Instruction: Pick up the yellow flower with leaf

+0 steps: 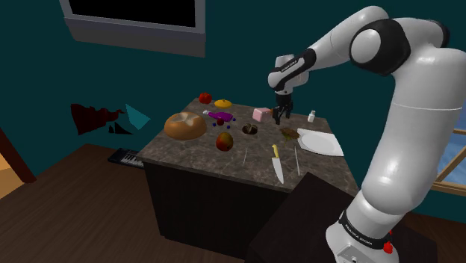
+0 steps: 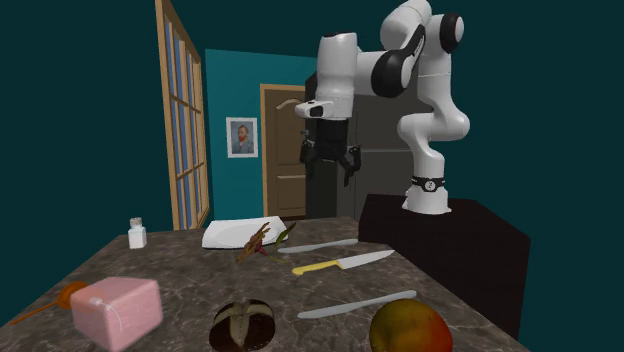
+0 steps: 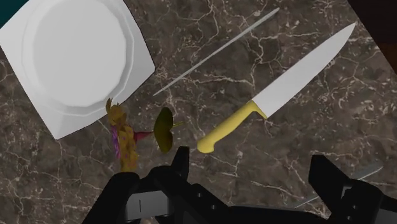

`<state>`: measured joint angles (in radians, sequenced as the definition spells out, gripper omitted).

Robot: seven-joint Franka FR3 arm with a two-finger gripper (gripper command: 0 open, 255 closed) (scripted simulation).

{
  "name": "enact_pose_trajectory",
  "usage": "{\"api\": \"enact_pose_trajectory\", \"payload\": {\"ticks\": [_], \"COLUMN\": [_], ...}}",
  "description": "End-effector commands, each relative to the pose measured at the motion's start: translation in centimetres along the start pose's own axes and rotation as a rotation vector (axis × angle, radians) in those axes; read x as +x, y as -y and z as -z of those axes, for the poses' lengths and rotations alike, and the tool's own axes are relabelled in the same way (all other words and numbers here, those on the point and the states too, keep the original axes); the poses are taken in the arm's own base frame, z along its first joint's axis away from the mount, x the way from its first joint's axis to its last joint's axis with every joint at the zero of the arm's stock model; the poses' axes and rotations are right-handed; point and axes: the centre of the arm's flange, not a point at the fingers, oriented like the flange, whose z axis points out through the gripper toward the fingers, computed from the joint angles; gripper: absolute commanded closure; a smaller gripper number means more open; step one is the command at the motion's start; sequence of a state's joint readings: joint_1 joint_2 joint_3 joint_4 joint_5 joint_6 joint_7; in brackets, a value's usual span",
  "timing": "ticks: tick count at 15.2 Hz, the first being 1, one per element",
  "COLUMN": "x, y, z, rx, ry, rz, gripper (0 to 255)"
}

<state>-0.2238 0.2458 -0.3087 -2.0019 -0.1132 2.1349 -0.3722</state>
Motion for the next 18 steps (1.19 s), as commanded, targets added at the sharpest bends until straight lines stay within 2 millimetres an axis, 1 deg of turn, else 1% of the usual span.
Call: {"api": "enact_pose_trajectory", "payload": {"ticks": [1,8,15,16,18], "x": [1.6,5.9,9.8,10.1,10.3], "y": [-1.8,-8.2,-15.0,-15.6,-15.5], "z": [-1.4,-6.2,-11.0,-11.4,-12.4], "rx": [-0.009,-0.037,-0.065,-0.067,-0.067], "ry": [0.008,0.037,0.065,0.068,0.068], "rz": [-0.014,-0.064,-0.114,-0.119,-0.119], "gripper": [0,0,0,0,0]}}
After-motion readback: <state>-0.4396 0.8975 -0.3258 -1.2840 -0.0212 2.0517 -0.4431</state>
